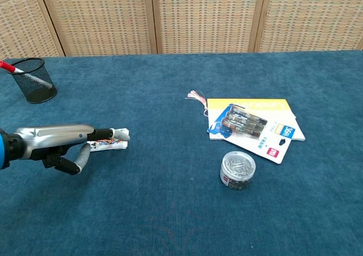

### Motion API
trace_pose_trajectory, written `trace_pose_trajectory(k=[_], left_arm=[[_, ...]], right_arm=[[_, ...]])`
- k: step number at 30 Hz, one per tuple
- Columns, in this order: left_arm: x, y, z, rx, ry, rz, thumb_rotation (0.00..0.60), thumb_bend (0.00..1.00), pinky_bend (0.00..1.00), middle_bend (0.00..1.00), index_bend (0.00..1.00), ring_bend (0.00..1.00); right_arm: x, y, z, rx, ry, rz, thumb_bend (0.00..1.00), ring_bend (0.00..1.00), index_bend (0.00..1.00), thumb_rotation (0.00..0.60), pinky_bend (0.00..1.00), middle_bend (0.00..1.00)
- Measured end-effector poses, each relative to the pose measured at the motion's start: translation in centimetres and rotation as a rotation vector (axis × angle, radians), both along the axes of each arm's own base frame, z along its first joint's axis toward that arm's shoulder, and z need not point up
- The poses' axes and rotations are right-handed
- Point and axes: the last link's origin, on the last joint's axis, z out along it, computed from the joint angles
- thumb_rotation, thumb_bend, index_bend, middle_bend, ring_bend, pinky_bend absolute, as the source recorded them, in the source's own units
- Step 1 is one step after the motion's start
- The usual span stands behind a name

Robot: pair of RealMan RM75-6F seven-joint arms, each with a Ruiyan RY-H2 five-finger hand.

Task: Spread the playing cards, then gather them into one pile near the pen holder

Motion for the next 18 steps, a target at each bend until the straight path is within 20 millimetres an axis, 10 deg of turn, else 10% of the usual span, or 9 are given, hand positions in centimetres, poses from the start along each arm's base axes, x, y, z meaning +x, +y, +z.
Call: trace_pose_trajectory(k=[18], left_arm=[[-3.7, 2.7, 1.2, 0.063, 0.060, 0.136, 0.600, 1.00, 0.00, 0.00, 0.00, 0.00]], right_arm=[[0.0, 0.0, 0.0, 0.000, 0.000, -0.001, 0.16, 0.00, 0.06, 0.600, 0.00, 0.00]])
